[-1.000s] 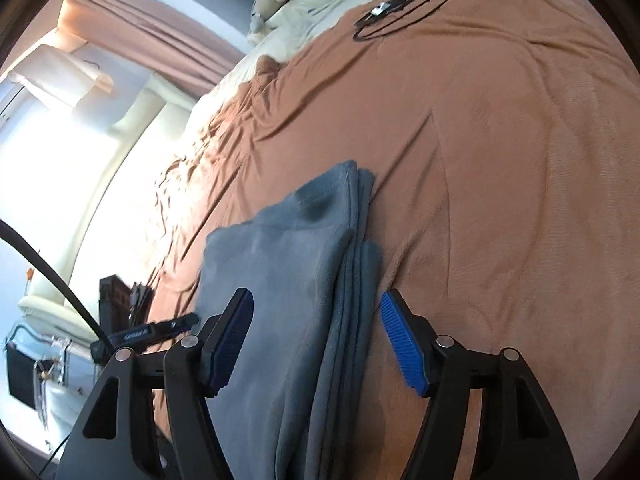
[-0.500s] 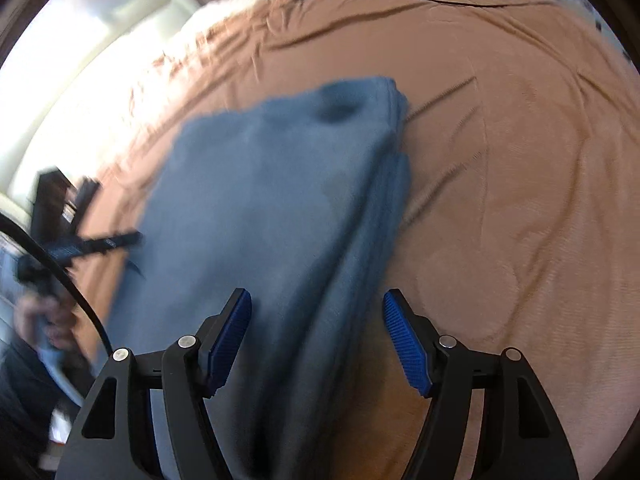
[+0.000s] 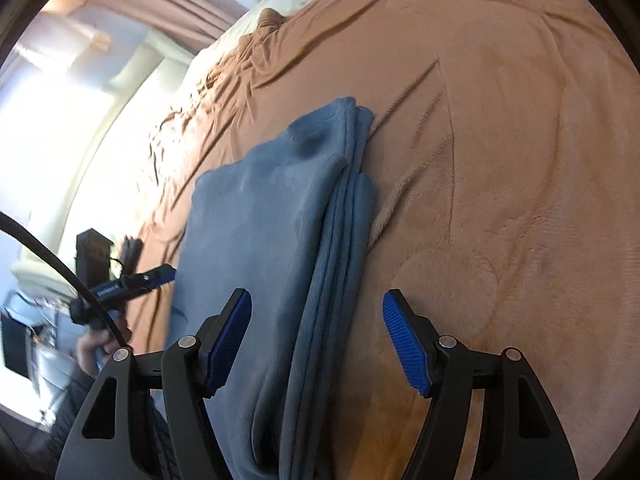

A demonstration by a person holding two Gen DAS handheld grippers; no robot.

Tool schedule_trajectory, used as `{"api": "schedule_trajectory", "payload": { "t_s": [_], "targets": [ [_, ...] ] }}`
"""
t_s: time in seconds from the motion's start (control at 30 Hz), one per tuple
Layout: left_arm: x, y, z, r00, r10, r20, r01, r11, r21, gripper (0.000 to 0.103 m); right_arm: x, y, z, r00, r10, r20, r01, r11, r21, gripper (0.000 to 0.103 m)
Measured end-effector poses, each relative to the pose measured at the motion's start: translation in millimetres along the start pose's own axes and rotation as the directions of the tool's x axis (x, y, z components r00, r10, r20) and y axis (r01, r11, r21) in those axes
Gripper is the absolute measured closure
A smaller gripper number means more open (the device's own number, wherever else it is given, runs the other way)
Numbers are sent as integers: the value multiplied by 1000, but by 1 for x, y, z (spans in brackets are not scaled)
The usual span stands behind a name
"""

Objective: Fold small clothes

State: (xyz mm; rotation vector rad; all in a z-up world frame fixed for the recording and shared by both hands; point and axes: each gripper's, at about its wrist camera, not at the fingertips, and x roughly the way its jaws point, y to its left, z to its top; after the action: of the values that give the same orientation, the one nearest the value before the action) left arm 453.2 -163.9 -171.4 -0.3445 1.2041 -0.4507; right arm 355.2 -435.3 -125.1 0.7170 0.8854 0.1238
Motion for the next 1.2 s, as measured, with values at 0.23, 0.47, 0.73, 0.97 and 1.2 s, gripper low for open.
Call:
{"api": "schedule_trajectory", "payload": {
  "t_s": [0.23, 0.47, 0.73, 0.97, 1.2],
  "targets": [
    [19, 5, 27, 998, -57, -14, 56, 998, -38, 56, 26, -13, 4, 998, 56, -3, -56, 998, 30, 36],
    [35, 5, 50, 994, -111, -17, 110, 992, -55, 56, 36, -23, 11, 996, 87, 23, -88, 995, 47, 41],
    [51, 9, 72, 986, -169, -14, 167, 983, -74, 56, 41, -32, 15, 996, 87, 32, -90, 992, 87, 64],
    [42, 3, 76, 977, -212, 2, 212, 976, -42, 66, 23, -19, 10, 995, 67, 71, -71, 996, 55, 82],
    [47, 16, 71, 975, -217, -52, 213, 974, -76, 66, 34, -28, 11, 996, 88, 8, -88, 990, 107, 62]
  ]
}}
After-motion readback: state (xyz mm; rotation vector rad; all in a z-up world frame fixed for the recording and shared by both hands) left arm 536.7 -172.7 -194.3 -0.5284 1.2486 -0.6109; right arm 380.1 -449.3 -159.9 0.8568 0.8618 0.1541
